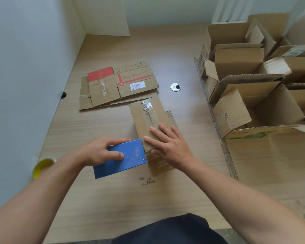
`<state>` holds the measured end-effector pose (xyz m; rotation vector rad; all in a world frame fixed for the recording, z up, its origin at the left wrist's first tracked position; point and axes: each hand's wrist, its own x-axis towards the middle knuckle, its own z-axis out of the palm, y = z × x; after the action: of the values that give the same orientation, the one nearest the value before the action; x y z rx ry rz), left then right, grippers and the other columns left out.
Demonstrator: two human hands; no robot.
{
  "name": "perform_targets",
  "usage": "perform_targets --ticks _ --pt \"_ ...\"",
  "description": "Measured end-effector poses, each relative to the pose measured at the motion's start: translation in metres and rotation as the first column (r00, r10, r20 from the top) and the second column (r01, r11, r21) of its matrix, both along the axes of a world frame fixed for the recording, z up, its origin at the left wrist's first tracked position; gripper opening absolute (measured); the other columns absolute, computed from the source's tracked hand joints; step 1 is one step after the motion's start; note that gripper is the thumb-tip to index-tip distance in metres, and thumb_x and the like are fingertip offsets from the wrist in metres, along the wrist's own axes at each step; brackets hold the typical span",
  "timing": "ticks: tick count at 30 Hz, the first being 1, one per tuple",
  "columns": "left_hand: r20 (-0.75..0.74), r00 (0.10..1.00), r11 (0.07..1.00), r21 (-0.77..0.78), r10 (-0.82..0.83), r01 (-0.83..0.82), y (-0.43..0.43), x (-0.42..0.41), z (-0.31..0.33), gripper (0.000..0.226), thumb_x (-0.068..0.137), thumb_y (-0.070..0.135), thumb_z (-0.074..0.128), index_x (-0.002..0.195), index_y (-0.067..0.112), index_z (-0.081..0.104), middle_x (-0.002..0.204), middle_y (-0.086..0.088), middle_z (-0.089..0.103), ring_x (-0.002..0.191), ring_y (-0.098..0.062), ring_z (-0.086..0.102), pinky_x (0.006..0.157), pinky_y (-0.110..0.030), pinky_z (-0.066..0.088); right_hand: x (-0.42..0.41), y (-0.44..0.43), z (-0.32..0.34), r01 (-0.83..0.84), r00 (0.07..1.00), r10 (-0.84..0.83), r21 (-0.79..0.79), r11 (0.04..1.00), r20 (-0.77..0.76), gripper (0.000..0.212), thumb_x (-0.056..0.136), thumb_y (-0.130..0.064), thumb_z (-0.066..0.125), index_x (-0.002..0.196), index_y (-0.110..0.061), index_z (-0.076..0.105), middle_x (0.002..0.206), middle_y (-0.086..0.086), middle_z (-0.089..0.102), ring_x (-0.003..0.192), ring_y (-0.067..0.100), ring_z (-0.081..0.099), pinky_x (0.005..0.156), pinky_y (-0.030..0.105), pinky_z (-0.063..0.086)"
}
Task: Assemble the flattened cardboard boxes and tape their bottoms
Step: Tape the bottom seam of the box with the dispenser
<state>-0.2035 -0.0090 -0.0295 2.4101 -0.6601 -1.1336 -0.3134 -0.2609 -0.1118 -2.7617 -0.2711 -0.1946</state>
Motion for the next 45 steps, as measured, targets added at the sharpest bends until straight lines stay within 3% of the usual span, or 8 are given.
perform_targets --ticks 11,16,21,24,28,38,45 --pt "0.042 0.997 0.995 -0.075 0.064 -0.061 0.051 -0.009 0.002 0.056 0.061 0.074 0.050 0.115 0.083 0.038 0.120 0.030 0.059 0.102 0.000 0.059 0.088 -0.027 0.047 0.006 0.000 -0.006 0.062 0.997 -0.063 0.022 0.998 0.049 0.045 0.090 -0.043 0.067 0.135 -0.034 0.061 0.148 -0.002 0.052 0.140 0.031 0.044 0.115 0.054 0.030" --pt "0.136 0.987 0.996 0.025 0.081 -0.085 0.040 -0.007 -0.003 0.057 0.066 0.061 0.050 0.122 0.071 0.043 0.118 0.022 0.060 0.097 -0.002 0.055 0.077 -0.019 0.042 0.006 0.001 -0.008 0.046 0.998 -0.046 0.015 0.999 0.045 0.047 0.090 -0.042 0.067 0.136 -0.034 0.060 0.148 -0.001 0.051 0.141 0.032 0.043 0.114 0.054 0.028" --pt "0.329 0.943 0.991 0.101 0.050 -0.088 0.025 -0.008 -0.017 0.058 0.085 0.050 0.056 0.140 0.061 0.039 0.113 0.015 0.060 0.095 -0.015 0.052 0.075 -0.031 0.044 0.008 0.000 -0.009 0.036 0.998 -0.036 0.013 0.999 0.055 0.049 0.088 -0.038 0.072 0.135 -0.031 0.061 0.147 0.001 0.052 0.138 0.035 0.045 0.111 0.058 0.031" --pt "0.410 0.912 0.986 0.145 0.015 -0.081 0.015 -0.009 -0.023 0.058 0.087 0.051 0.053 0.141 0.062 0.034 0.100 0.015 0.056 0.089 -0.015 0.049 0.067 -0.030 0.036 0.008 0.000 -0.010 0.032 0.999 -0.033 0.028 0.999 0.035 0.049 0.089 -0.038 0.071 0.136 -0.032 0.060 0.148 0.000 0.052 0.140 0.034 0.044 0.112 0.057 0.028" --pt "0.492 0.870 0.983 0.170 -0.028 -0.064 0.003 -0.009 -0.029 0.058 0.086 0.056 0.045 0.142 0.062 0.028 0.116 0.012 0.065 0.099 -0.020 0.056 0.074 -0.034 0.041 0.007 0.000 -0.009 0.046 0.999 -0.045 0.046 0.998 -0.016 0.048 0.092 -0.043 0.065 0.138 -0.034 0.058 0.151 -0.003 0.048 0.144 0.031 0.038 0.116 0.053 0.022" --pt "0.632 0.775 0.963 0.200 0.012 -0.179 -0.016 -0.047 -0.029 0.060 0.091 0.055 0.039 0.146 0.058 0.017 0.097 0.002 0.069 0.089 -0.029 0.062 0.063 -0.032 0.037 0.007 0.011 -0.004 0.110 0.993 -0.106 0.083 0.990 -0.059 0.044 0.094 -0.044 0.063 0.137 -0.034 0.060 0.153 -0.004 0.045 0.147 0.030 0.033 0.118 0.053 0.014" --pt "0.702 0.712 0.946 0.232 -0.003 -0.225 -0.039 -0.069 -0.038 0.058 0.096 0.049 0.040 0.150 0.046 0.019 0.094 -0.002 0.069 0.085 -0.029 0.064 0.063 -0.031 0.036 0.005 0.015 0.002 0.113 0.982 -0.111 0.007 0.994 -0.151 0.051 0.098 -0.056 0.048 0.147 -0.044 0.043 0.162 -0.013 0.026 0.153 0.020 0.013 0.120 0.043 -0.002"
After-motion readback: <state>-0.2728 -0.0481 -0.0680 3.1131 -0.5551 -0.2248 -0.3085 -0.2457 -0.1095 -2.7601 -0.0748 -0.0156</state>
